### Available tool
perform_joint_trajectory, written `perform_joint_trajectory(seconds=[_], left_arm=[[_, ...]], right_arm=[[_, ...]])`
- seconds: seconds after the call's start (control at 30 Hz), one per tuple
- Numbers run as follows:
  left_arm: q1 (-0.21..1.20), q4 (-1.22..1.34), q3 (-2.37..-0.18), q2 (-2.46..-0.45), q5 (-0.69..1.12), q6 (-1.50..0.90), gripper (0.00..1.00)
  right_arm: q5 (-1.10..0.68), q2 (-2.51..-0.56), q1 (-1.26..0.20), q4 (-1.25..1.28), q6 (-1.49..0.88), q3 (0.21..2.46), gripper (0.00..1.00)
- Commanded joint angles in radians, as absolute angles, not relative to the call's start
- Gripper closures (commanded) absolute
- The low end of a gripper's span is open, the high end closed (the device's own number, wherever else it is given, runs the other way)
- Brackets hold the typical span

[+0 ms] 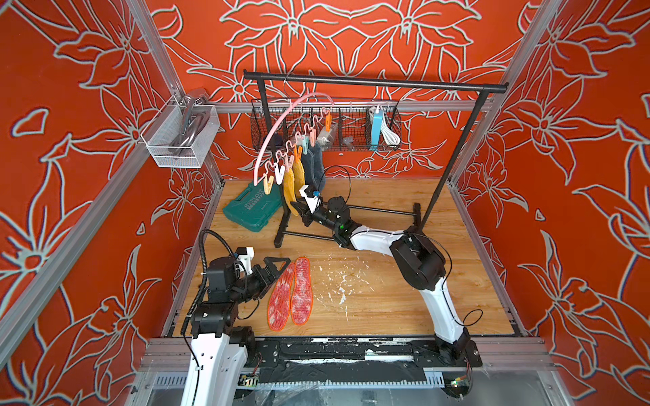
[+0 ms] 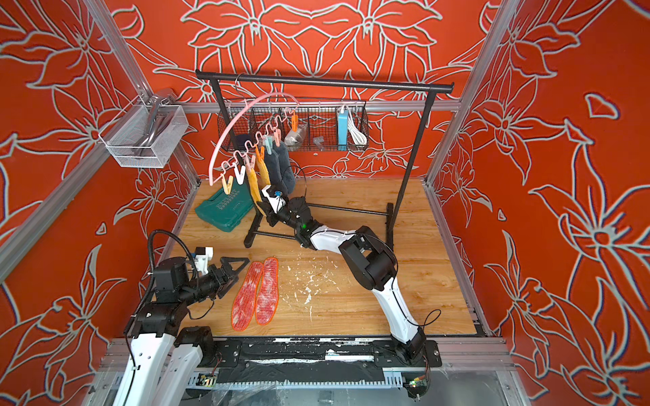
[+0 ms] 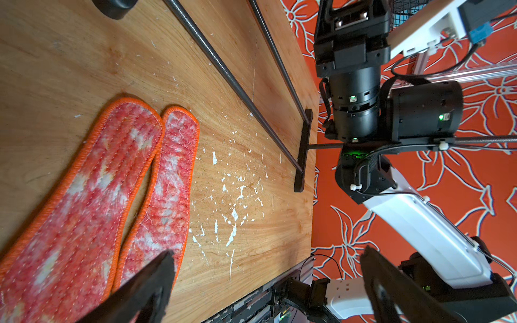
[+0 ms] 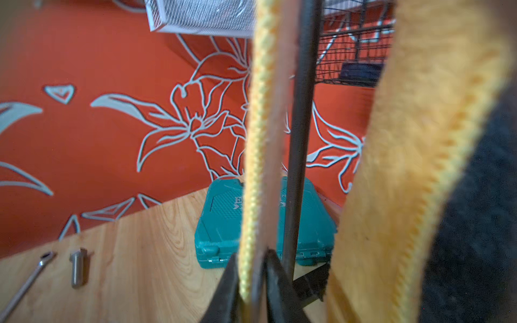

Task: Take the shoe insoles off the hanger
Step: Remove the insole from the hanger.

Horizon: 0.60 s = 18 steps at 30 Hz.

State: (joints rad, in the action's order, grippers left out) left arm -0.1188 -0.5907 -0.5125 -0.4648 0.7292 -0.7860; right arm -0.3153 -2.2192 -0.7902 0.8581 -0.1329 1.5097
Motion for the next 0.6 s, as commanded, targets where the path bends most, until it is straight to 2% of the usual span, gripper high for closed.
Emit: perform_joint_trajectory(seconds=[0.0, 0.03, 0.23, 0.47, 0.57], left_arm=[[-0.128, -0.588, -0.528, -0.45, 0.744, -0.784, 0.02], [-0.127, -0.585, -0.531, -0.45, 0.741, -0.783, 0.02], [-0.129, -0.557, -0.56, -0.479, 0.739, -0.775, 0.02], [-0.128, -0.461, -0.564, -0.54, 0.768, -0.812, 0.05], [-0.122, -0.354, -0.543, -0.57, 0.856, -0.805, 0.09]], right_arm=[[-0.293, -2.183, -0.785, 0.962, -0.203, 1.454, 0.93], [-0.305, -2.167, -0.786, 0.973, -0.204, 1.436, 0.96], [-0.289, -2.018, -0.79, 0.971, -0.226, 1.278, 0.98], [-0.257, -1.79, -0.789, 0.609, -0.233, 1.17, 0.95], [-0.216, -1.704, -0.789, 0.484, -0.233, 1.137, 0.95]])
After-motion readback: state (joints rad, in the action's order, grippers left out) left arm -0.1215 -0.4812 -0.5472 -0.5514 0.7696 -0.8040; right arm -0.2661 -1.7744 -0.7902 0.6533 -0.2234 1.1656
